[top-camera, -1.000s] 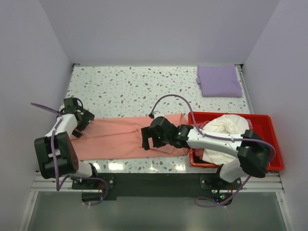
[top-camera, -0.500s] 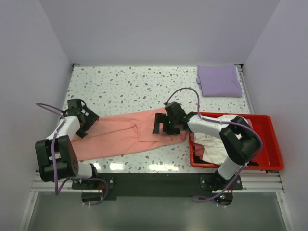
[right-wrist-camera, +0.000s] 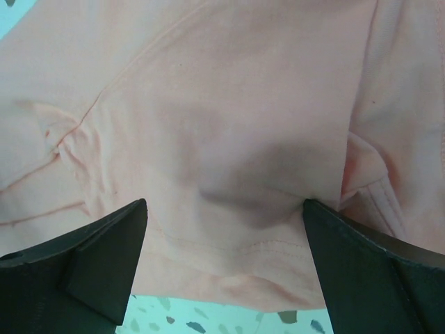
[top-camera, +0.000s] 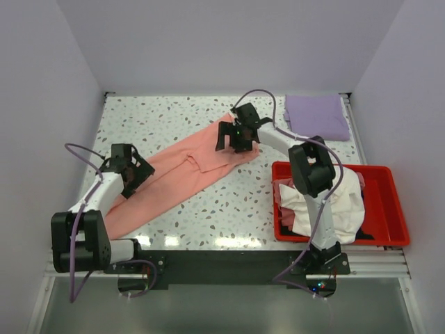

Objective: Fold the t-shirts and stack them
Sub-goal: Fold the tshirt

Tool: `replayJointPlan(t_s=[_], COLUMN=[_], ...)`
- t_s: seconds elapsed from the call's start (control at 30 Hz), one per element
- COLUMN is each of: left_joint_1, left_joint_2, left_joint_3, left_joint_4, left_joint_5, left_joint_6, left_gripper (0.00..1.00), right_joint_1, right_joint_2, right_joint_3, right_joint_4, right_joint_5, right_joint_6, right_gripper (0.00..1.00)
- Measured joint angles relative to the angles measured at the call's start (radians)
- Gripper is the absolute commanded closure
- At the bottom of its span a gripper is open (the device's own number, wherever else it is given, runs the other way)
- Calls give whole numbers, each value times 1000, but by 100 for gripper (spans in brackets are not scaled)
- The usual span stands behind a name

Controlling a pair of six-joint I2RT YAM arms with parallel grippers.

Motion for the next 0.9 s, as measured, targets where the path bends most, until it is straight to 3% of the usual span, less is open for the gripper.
replayJointPlan(t_s=[0.23, 0.37, 0.9], left_joint_1=[-54, -119, -494], left_joint_2=[-6, -6, -106], left_joint_3=[0, 0, -167], left_joint_4=[-19, -24, -11], left_joint_5=[-21, -36, -96], left_joint_6=[-10, -11, -105], left_gripper=[0, 0, 0], right_joint_1=[-36, -41, -58], right_joint_2=[276, 383, 465], right_joint_3=[468, 657, 774], right_joint_4=[-154, -196, -173], right_joint_5=[-30, -38, -124], right_joint_6=[-76, -97, -98], right_gripper=[1, 1, 1])
